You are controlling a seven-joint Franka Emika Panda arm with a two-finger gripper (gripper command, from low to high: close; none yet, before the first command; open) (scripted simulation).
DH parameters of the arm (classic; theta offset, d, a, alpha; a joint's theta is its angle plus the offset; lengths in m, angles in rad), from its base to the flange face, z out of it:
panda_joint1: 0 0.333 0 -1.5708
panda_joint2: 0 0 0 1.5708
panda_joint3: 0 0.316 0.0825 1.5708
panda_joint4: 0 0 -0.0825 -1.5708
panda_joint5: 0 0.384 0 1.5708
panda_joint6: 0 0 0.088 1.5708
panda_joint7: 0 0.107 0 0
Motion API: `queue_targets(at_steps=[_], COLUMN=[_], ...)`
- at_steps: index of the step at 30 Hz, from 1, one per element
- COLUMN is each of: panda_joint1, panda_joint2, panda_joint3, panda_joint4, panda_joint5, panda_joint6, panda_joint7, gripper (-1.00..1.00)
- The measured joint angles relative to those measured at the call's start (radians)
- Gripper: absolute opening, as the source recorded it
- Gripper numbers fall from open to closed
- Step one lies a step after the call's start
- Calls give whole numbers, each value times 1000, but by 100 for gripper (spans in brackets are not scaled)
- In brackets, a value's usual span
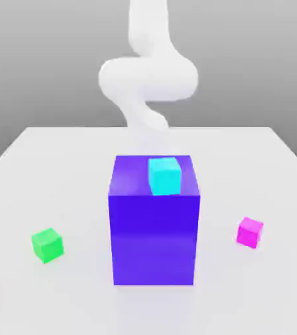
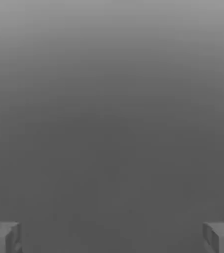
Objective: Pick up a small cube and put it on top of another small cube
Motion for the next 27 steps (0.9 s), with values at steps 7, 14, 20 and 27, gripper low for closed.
queue_targets(at_steps=[7, 14, 20, 27], panda_joint1=[163, 311, 413, 496], panda_joint2=[200, 393, 558, 768], panda_joint3=[42, 116, 204, 241], panda_joint4=[-154, -305, -435, -538], panda_joint5=[74, 123, 120, -79], panda_joint6=[147, 292, 419, 583], panda_joint7=[-110, -199, -242, -145], gripper=[0, 0, 0, 0])
